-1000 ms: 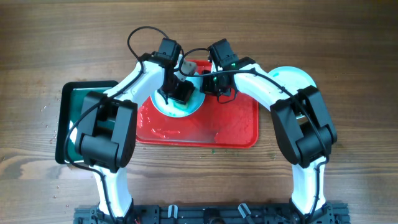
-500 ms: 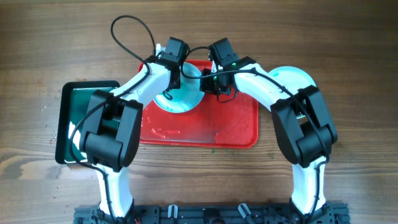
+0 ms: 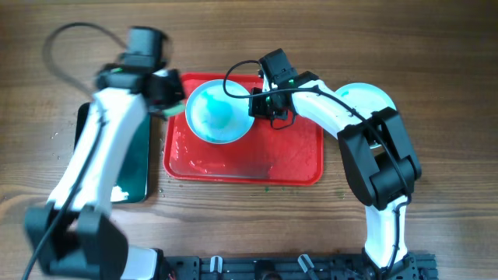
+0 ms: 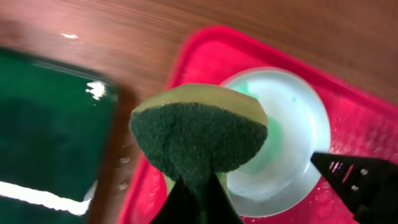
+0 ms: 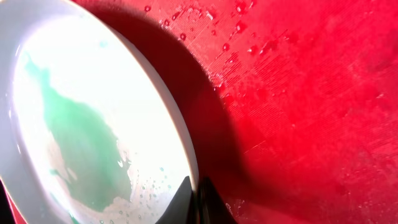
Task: Clean dirty plates on tray and stack at the side
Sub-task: 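Move the left gripper with the sponge back over the green basin, then lift the light-blue plate with the right gripper and carry it right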
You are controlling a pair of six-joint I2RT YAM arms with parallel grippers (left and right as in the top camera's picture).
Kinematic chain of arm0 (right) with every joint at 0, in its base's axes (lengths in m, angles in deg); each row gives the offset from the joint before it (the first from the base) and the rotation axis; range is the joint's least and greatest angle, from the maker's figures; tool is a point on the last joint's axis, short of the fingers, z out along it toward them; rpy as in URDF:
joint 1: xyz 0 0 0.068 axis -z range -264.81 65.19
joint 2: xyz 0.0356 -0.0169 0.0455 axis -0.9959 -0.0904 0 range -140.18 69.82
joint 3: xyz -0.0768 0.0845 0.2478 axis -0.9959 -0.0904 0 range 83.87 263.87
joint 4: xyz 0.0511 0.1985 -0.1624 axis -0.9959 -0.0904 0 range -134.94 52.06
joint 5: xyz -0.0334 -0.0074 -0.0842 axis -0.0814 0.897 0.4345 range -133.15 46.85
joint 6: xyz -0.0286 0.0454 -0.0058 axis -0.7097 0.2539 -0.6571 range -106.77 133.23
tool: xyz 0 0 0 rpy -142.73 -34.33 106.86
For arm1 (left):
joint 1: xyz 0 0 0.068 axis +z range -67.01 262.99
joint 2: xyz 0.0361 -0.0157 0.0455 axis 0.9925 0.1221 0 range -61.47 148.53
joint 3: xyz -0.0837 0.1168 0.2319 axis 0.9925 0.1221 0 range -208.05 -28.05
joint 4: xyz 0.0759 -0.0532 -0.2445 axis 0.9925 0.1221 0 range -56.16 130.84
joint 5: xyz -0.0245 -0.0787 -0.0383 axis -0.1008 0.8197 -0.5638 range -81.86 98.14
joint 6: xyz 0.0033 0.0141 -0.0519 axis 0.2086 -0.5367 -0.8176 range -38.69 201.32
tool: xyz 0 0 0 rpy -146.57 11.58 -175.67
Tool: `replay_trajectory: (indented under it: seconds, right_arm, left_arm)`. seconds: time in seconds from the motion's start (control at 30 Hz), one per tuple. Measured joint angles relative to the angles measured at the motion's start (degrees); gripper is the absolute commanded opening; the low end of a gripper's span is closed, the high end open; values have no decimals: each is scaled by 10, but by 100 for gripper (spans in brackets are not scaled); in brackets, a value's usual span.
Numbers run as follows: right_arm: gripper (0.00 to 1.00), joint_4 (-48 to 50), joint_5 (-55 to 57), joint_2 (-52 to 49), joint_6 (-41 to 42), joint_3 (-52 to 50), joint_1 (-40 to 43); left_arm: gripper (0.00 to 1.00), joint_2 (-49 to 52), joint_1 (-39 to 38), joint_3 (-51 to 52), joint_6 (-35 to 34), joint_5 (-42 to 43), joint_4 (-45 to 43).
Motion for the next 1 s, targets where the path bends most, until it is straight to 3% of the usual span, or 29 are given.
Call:
replay_trajectory:
  seconds: [0.13, 0.27, 0.47, 0.7, 1.0]
  right_arm:
    - [4, -44, -8, 4, -54, 4, 0]
    - [4, -113, 77, 56, -96, 4, -3]
    - [4, -157, 350, 165, -118, 10, -66]
    - [4, -210, 728, 169, -106, 12, -202]
    - [4, -210, 969, 169, -100, 12, -296]
  left_arm:
    - [4, -40, 63, -1, -1, 5, 55]
    - [4, -38, 85, 2, -2, 5, 64]
    - [4, -38, 89, 21, -31, 5, 43]
    - [4, -38, 89, 21, -47, 5, 30]
    - [4, -38, 89, 21, -51, 5, 30]
